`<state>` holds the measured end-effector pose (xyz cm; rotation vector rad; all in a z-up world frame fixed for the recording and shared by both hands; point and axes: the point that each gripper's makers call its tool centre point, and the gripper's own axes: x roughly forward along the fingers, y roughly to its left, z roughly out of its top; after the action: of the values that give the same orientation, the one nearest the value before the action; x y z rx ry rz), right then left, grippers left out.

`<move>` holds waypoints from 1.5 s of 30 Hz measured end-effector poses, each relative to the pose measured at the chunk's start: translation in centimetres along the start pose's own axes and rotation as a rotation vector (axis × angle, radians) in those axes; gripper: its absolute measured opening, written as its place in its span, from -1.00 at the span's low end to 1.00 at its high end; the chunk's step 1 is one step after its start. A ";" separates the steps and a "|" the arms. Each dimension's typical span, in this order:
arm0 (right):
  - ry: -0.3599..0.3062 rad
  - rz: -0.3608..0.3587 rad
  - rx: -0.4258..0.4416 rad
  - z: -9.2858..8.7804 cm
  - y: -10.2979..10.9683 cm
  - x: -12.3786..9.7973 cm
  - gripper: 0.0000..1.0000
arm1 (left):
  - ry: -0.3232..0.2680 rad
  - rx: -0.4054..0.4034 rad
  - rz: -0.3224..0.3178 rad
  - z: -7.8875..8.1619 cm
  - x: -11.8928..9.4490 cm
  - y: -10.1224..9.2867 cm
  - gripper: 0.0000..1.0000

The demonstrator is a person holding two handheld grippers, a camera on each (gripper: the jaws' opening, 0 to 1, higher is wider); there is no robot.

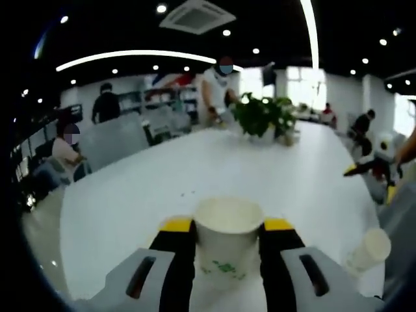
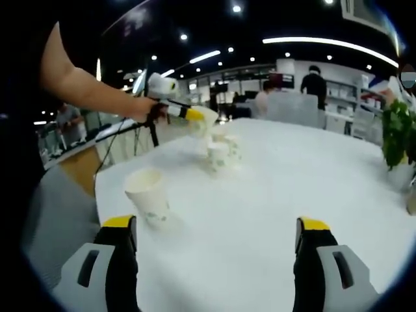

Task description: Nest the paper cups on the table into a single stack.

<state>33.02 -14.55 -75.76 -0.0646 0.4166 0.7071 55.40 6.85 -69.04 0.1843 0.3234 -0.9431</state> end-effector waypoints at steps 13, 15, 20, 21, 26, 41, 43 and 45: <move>-0.112 -0.016 -0.008 1.2 -0.6 -0.5 1.00 | -0.082 0.009 -0.012 2.0 -1.1 -1.5 -0.24; -0.107 -0.012 -0.015 1.1 -0.6 -0.5 1.00 | -0.089 0.009 -0.011 2.3 -1.3 -1.6 -0.24; -0.100 -0.010 -0.028 1.1 -0.4 -0.5 1.00 | -0.109 0.001 -0.011 3.1 -1.8 -2.3 -0.23; -0.100 -0.009 -0.029 1.0 -0.4 -0.4 1.00 | -0.113 0.004 -0.013 3.2 -1.9 -2.5 -0.23; -0.101 -0.012 -0.028 1.1 -0.4 -0.5 1.00 | -0.149 0.009 -0.014 3.7 -2.3 -2.9 -0.23; -0.111 -0.008 -0.019 1.2 0.0 -0.6 1.00 | -0.188 -0.004 -0.012 3.9 -2.8 -4.6 -0.24; -0.115 -0.008 -0.018 1.2 0.0 -0.7 1.00 | -0.191 -0.009 -0.008 3.8 -2.8 -4.5 -0.24; -0.115 -0.008 -0.021 1.3 0.1 -0.8 1.00 | -0.194 -0.009 -0.006 3.8 -2.9 -4.8 -0.24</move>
<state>32.83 -14.70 -74.26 -0.0449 0.2987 0.7034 50.63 5.18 -64.49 0.0826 0.1491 -0.9568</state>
